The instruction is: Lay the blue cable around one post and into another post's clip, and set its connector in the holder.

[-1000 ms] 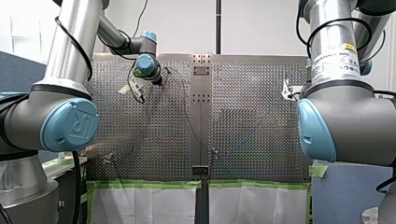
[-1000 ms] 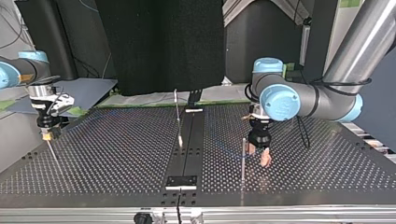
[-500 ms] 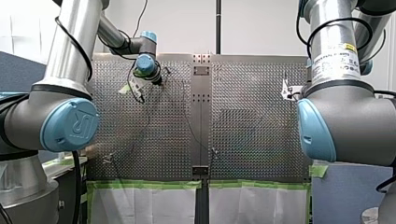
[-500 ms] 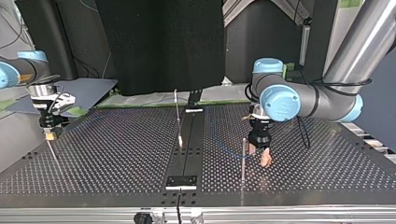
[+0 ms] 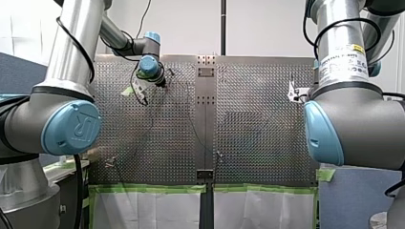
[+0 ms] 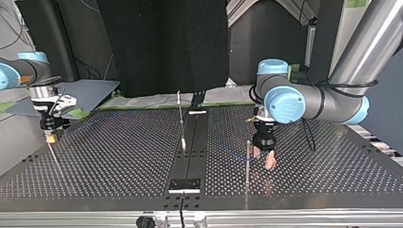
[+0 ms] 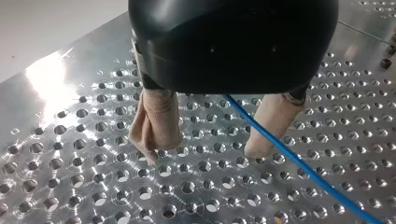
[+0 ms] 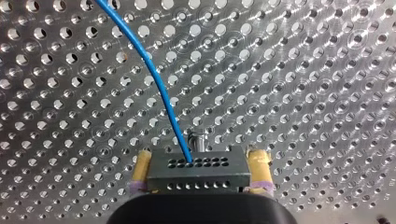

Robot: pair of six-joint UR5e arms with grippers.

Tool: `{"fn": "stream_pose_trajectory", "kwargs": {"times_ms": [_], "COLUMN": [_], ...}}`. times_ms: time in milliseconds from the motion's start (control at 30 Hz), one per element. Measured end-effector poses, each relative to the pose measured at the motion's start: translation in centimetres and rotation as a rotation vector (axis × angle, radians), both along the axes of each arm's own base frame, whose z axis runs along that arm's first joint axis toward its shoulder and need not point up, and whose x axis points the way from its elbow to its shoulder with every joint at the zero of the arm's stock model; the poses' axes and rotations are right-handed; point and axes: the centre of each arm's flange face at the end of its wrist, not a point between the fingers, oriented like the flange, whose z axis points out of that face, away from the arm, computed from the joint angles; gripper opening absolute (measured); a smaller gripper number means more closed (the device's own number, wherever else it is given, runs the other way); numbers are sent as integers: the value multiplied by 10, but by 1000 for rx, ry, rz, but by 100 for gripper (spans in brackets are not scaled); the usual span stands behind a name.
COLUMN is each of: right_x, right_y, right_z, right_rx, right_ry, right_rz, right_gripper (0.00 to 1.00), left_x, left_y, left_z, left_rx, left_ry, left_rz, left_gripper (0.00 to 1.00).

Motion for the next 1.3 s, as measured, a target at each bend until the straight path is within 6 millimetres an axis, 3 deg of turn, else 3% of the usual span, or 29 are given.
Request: {"fn": "stream_pose_trajectory", "kwargs": {"times_ms": [33, 67, 100, 133, 167, 233, 1300], "right_x": [0, 0, 0, 0, 0, 0, 0], "right_y": [0, 0, 0, 0, 0, 0, 0], "right_z": [0, 0, 0, 0, 0, 0, 0], "right_rx": [0, 0, 0, -1, 0, 0, 0], "right_ry": [0, 0, 0, 0, 0, 0, 0], "right_rz": [0, 0, 0, 0, 0, 0, 0], "right_gripper": [46, 46, 56, 76, 76, 100, 100], "left_x": [0, 0, 0, 0, 0, 0, -1], "left_y": [0, 0, 0, 0, 0, 0, -1], "left_z": [0, 0, 0, 0, 0, 0, 0], "left_rx": [0, 0, 0, 0, 0, -1, -71], "left_ry": [0, 0, 0, 0, 0, 1, 6], "left_rz": [0, 0, 0, 0, 0, 0, -9], "left_gripper": [100, 100, 100, 100, 100, 100, 100]}}
